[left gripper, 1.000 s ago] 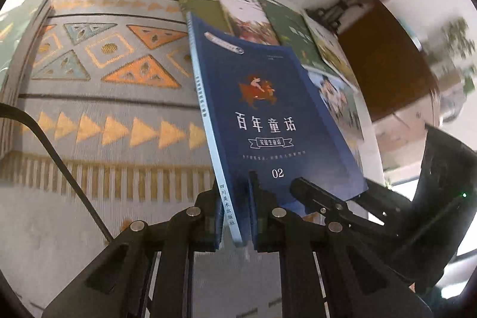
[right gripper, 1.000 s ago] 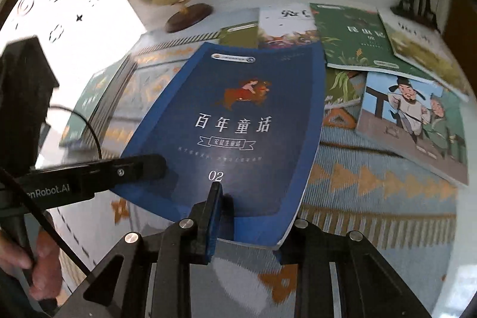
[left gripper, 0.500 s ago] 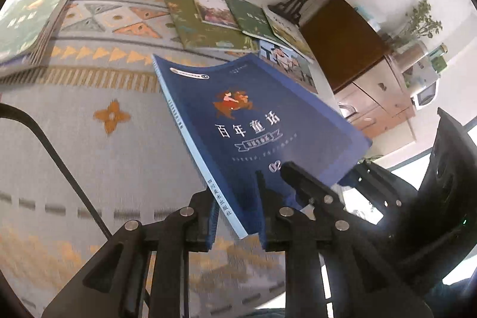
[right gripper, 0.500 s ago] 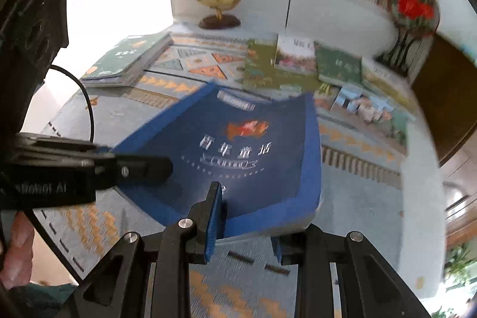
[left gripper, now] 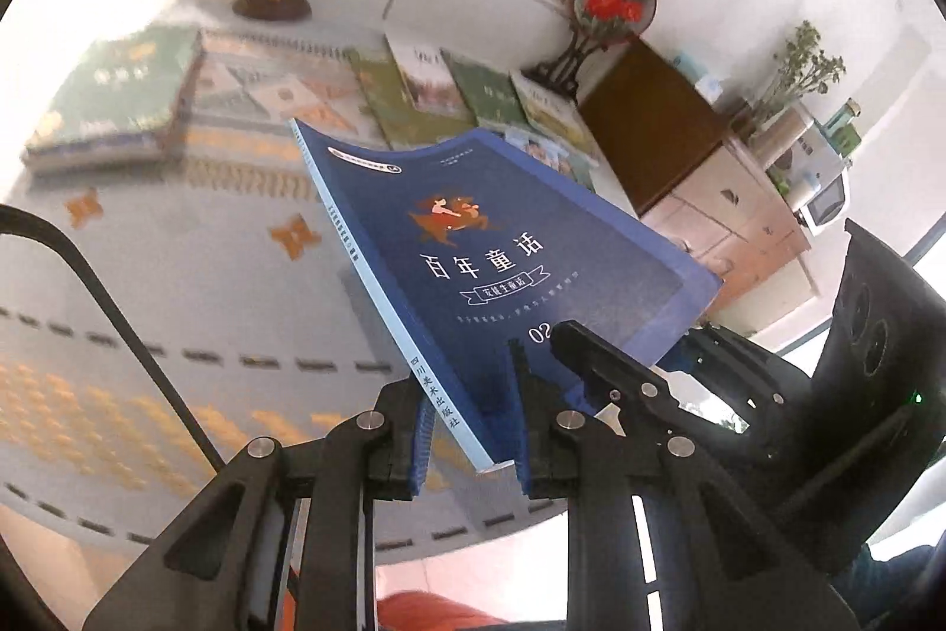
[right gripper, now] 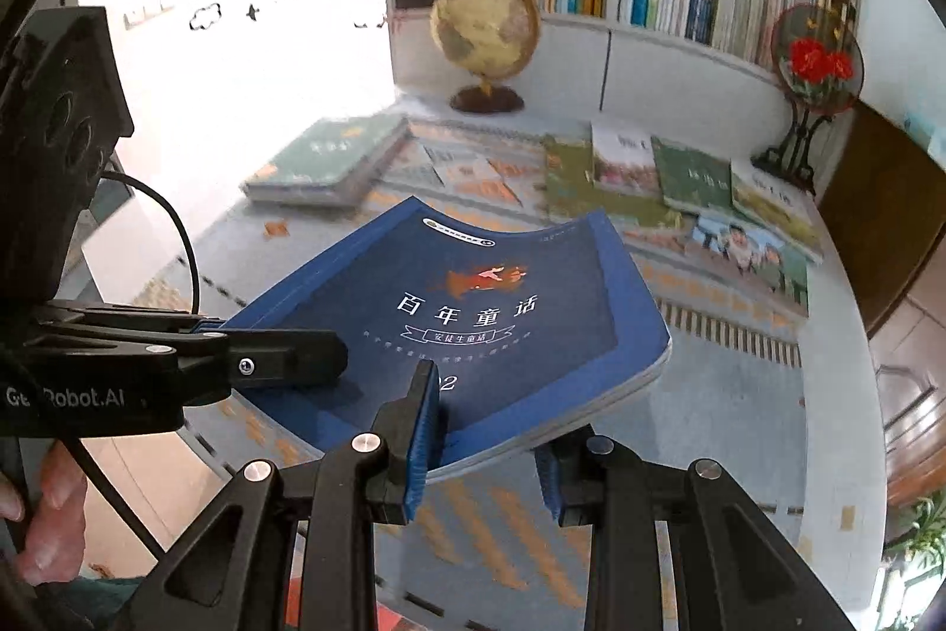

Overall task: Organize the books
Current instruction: 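Swing the held blue book over the book stack with the left gripper, then lower the blue book onto the stack and open the left gripper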

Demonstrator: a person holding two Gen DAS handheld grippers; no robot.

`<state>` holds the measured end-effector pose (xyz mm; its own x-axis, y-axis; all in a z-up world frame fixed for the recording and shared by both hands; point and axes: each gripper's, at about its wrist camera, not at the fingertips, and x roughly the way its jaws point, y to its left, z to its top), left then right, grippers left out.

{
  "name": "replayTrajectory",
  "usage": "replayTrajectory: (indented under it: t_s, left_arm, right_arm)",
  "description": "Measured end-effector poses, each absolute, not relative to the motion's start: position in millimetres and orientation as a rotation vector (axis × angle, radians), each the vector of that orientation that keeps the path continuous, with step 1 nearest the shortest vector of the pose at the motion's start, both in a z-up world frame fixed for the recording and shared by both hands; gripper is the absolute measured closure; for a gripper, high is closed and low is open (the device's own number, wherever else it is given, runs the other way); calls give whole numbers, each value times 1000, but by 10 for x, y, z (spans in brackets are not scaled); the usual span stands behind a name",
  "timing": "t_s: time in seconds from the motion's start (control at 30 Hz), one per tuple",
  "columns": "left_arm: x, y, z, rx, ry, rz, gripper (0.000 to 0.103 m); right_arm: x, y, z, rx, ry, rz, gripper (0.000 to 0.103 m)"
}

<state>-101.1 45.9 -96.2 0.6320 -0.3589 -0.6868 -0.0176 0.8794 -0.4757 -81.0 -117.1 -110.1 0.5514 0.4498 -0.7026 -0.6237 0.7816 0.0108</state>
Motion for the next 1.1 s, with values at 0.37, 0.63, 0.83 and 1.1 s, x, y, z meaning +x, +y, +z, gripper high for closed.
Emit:
replayTrajectory:
  t_s: [0.37,0.63,0.83,1.1]
  left_arm:
    - [-687,1632,-696,-456,785,-85,84]
    - [-223,2779,-1089,-512,837,-16,84]
    - [157,3389,-1415,-536,887,-13,84]
    - [407,3720,-1674,-571,987,-9,80]
  right_arm:
    - [-333,-27,-765,-224,673,750,74]
    - [268,1284,-1088,-214,771,790,74]
    - [672,1977,-1402,-190,857,763,74]
    - [873,2359,-1622,-145,933,721,74]
